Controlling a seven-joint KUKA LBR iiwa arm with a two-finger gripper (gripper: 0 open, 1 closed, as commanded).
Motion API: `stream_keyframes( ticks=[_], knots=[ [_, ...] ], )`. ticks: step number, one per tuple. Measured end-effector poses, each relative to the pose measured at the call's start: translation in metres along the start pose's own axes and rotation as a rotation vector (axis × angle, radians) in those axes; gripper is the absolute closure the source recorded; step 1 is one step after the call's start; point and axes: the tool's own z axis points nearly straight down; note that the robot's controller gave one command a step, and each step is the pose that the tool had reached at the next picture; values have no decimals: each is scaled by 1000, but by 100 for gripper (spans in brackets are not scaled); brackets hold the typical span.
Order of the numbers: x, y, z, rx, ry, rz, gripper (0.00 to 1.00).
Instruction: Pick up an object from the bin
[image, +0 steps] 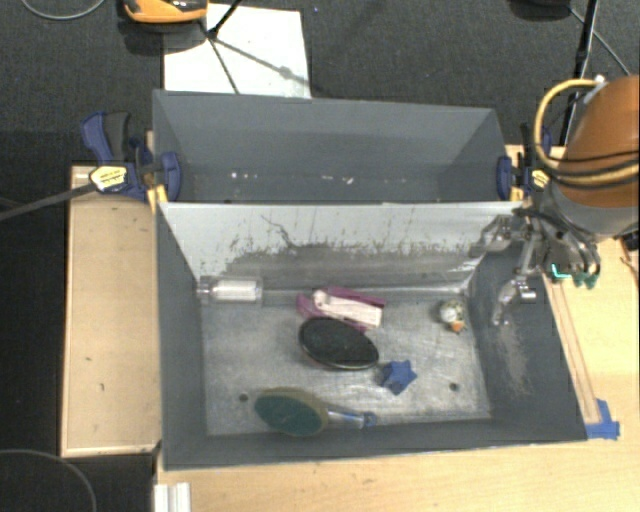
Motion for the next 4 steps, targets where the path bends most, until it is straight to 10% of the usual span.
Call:
stream_keyframes(
  ticks=[1,3,4],
  knots=[
    [-7,-18,162,0,-12,238,0],
    [-10,-17,107,0,-12,479,0],
    [1,-8,162,-1,-9,598,0]
  ],
)
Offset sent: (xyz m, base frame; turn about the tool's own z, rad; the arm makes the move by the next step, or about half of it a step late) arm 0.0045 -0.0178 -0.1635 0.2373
